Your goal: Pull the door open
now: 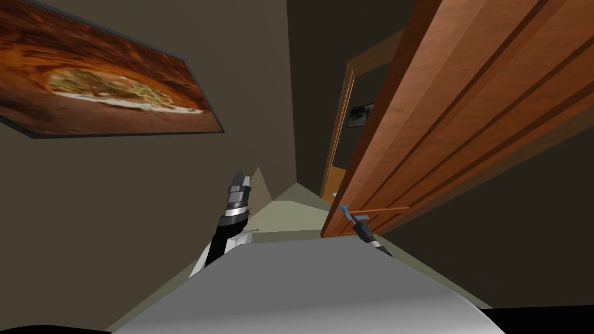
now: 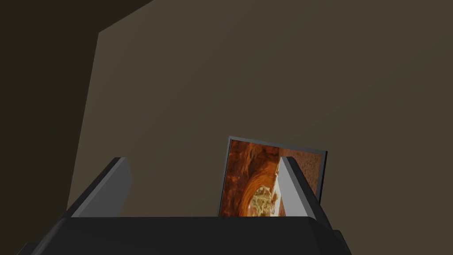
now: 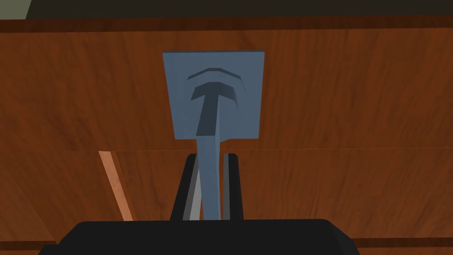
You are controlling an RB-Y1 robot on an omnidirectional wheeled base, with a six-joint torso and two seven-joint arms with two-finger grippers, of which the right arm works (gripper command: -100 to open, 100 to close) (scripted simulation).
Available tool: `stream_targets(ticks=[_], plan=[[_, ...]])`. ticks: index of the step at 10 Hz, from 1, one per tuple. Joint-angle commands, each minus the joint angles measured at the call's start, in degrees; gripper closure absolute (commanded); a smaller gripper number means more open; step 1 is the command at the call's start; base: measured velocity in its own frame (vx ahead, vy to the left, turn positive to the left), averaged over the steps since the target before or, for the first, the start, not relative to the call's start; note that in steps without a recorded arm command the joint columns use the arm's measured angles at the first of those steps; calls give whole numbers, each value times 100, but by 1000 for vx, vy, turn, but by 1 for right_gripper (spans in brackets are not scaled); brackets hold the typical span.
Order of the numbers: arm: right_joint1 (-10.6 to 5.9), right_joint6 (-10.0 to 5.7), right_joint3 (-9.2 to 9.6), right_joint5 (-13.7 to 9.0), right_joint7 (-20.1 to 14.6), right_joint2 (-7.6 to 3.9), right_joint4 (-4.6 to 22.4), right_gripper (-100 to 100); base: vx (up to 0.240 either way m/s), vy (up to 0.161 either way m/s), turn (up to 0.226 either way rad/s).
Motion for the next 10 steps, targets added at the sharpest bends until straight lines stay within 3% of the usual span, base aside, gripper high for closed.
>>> stream_targets(ticks=[1, 10], plan=[[-84, 25, -111, 197, -52, 73, 82, 100, -217, -46, 80], [-547, 295, -790, 1207, -321, 336, 277, 100, -156, -51, 59]])
